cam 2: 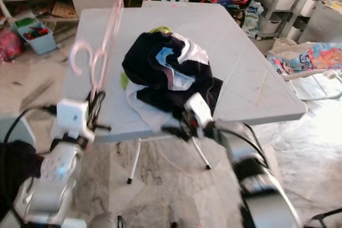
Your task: Hang hanger
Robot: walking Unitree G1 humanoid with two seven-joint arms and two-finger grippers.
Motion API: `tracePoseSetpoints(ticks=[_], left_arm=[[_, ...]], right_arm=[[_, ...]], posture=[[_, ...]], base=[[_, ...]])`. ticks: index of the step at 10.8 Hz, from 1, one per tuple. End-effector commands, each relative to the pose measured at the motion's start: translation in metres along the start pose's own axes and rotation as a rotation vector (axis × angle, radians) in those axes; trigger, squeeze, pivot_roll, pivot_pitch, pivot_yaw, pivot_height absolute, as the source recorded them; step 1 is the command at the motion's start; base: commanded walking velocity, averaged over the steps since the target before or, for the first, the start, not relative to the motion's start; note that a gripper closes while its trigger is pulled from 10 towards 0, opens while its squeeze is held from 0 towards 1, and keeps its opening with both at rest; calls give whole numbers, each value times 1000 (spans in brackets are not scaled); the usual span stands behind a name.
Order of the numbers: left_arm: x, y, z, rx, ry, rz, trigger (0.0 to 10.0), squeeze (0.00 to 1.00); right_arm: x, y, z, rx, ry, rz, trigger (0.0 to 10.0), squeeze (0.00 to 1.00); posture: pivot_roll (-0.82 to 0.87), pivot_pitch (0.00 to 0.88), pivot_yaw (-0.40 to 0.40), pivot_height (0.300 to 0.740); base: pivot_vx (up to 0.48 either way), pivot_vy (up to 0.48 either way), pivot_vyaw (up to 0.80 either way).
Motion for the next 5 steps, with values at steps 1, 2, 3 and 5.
tracePoseSetpoints(ticks=[1,2,3,5], left_arm=[[3,6,-12,73,-12,14,10000,0],[2,10,-12,80,-10,15,10000,0],[2,10,-12,80,-10,15,10000,0],[2,10,-12,83,-9,16,10000,0]], right_arm=[[-2,-6,-2,6,-68,-42,10000,1000],[-8,-14,4,12,-59,-117,10000,1000],[-8,-14,4,12,-59,-117,10000,1000],[-10,-17,5,16,-59,-144,10000,1000]], posture=[[67,84,-82,740],[68,91,-84,740],[68,91,-84,740],[68,91,-84,740]], base=[[0,0,0],[0,0,0],[0,0,0],[0,0,0]])
Point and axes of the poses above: a point about 5 cm out from each wrist's last joint towards the gripper, its own y axis pointing back from the gripper into the wrist, its own z axis along the axis of the wrist's last joint, x = y × z, the point moved 2 cm from there along -y, pointing out of the wrist towards the gripper, and after that the axes turned 3 degrees about y, right-handed, at the moved point
